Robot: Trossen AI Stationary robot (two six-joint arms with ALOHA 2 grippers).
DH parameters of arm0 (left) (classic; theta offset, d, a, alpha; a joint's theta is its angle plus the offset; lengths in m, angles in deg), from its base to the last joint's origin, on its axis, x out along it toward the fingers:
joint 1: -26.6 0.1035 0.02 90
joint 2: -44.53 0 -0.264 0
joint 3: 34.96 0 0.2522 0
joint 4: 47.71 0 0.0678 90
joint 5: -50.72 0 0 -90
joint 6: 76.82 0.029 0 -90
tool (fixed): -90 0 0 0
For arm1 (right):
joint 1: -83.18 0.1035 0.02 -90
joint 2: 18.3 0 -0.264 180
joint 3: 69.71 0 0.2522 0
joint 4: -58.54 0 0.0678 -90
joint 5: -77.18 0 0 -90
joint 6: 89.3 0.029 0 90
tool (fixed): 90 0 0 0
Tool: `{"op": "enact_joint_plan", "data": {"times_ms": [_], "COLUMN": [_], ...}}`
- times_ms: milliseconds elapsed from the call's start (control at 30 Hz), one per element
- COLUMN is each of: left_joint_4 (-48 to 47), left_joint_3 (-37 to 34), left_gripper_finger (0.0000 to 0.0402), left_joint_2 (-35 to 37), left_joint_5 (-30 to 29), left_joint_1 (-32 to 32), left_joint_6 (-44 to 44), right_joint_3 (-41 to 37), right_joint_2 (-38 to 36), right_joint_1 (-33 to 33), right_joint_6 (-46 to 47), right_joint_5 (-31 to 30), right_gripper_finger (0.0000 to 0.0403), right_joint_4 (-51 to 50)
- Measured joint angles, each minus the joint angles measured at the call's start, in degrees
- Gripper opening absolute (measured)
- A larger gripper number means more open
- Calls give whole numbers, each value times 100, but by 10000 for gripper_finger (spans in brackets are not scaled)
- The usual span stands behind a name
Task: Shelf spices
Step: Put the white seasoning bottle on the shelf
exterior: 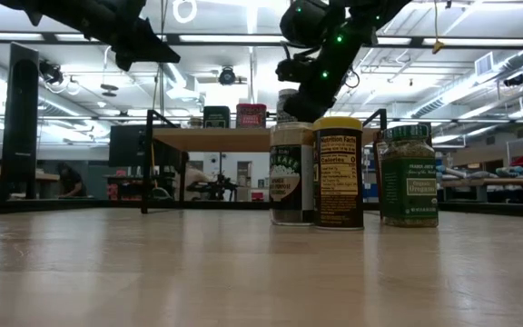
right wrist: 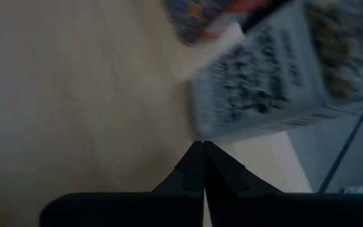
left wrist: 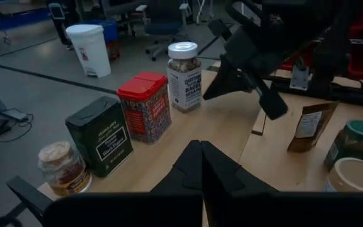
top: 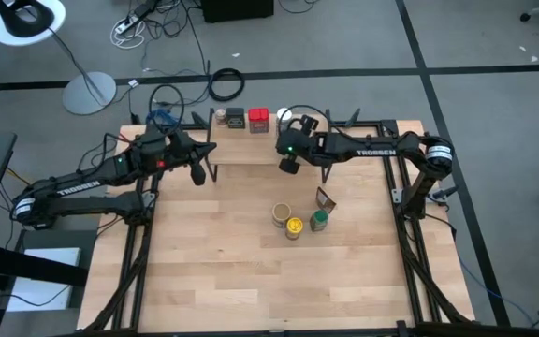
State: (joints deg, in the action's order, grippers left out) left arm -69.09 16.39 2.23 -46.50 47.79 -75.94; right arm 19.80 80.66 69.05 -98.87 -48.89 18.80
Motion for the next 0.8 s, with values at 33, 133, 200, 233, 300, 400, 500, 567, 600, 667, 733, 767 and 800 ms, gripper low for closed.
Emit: {"op": "enact_joint_plan", "data": {"times_ms": [33,133,200,233,300,400,500,567,600,667,733,767,800], "left_joint_4": [1,2,-2,-1,1,0,0,1,1,2,2,1,2], "left_joint_3": [0,0,0,0,0,0,0,0,0,0,0,0,0], "left_gripper_finger": [0,0,0,0,0,0,0,0,0,0,0,0,0], "left_joint_2": [0,0,0,0,0,0,0,0,0,0,0,0,0], "left_joint_5": [0,0,0,0,0,0,52,95,98,100,101,101,101], "left_joint_1": [0,0,0,0,0,0,0,0,0,0,0,0,0], "left_joint_6": [0,0,0,0,0,0,22,25,26,29,47,60,70], "right_joint_3": [0,0,0,0,0,0,0,0,0,0,0,0,0], "right_joint_2": [0,0,0,0,0,0,2,2,2,2,2,2,2], "right_joint_1": [-34,-143,-228,-288,-397,-543,-663,-707,-717,-702,-670,-659,-651], "right_joint_6": [40,132,183,192,205,196,89,30,-2,-54,-101,-149,-189], "right_joint_5": [-15,-38,-126,-192,-236,-276,-214,-163,-158,-156,-145,-143,-139], "right_gripper_finger": [0,0,0,0,0,0,0,0,0,0,0,0,0], "right_joint_4": [0,4,24,38,64,204,363,505,536,579,681,722,751]}}
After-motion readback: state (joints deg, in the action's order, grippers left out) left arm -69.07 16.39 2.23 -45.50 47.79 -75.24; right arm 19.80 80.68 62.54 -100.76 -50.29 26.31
